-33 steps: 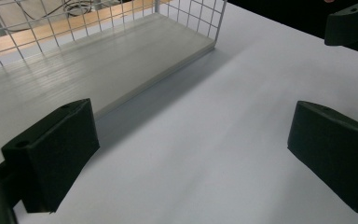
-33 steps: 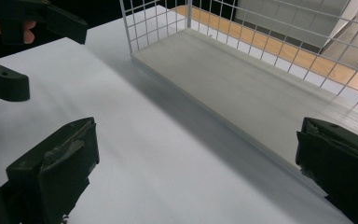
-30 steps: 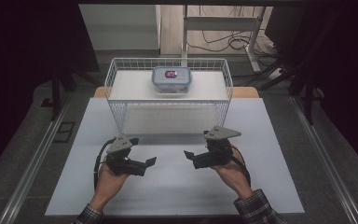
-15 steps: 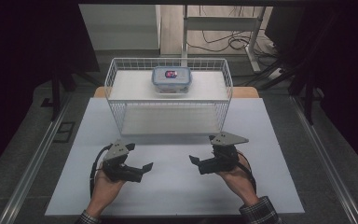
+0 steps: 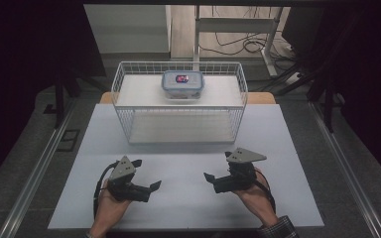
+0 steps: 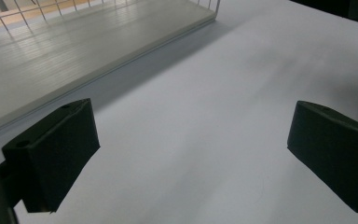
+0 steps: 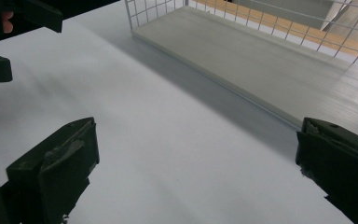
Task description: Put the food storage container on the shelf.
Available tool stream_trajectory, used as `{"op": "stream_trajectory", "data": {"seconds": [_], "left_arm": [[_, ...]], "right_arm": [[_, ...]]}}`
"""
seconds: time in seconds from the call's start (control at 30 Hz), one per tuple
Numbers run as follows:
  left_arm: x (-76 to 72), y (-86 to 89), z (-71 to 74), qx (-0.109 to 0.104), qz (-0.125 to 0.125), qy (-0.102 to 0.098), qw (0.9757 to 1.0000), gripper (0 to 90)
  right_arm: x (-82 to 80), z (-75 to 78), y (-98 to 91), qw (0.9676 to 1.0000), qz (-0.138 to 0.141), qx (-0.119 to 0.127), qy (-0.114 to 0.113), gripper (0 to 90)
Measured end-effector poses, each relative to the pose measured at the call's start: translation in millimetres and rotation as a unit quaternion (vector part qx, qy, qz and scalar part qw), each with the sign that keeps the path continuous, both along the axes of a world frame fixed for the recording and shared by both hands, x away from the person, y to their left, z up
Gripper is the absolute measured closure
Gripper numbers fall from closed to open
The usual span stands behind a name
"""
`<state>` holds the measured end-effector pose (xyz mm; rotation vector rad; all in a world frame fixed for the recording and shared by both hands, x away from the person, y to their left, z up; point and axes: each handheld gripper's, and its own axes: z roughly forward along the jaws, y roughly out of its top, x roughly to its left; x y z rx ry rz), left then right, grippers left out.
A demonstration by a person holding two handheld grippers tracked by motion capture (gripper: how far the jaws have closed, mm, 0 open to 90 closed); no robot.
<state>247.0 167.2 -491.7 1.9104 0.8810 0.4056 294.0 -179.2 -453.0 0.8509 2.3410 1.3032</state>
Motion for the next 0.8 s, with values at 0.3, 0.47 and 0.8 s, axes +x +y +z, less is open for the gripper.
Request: {"op": "stream_trajectory", "data": {"seconds": [0.3, 0.47, 0.8], "left_arm": [[-8.3, 2.8, -5.9, 0.009, 0.004, 0.003, 0.9999, 1.3], [-13.9, 8.0, -10.2, 0.015, 0.010, 0.007, 0.9998, 1.3], [-24.2, 22.0, -15.9, 0.026, 0.027, 0.011, 0.9992, 0.9]], "right_arm": [[-8.5, -8.1, -5.1, 0.9999, -0.002, -0.010, -0.002, 0.0], [-12.2, -13.3, -10.3, 0.9999, -0.004, -0.016, 0.001, 0.0], [-19.4, -21.3, -22.7, 0.9993, -0.021, -0.030, 0.003, 0.0]]}}
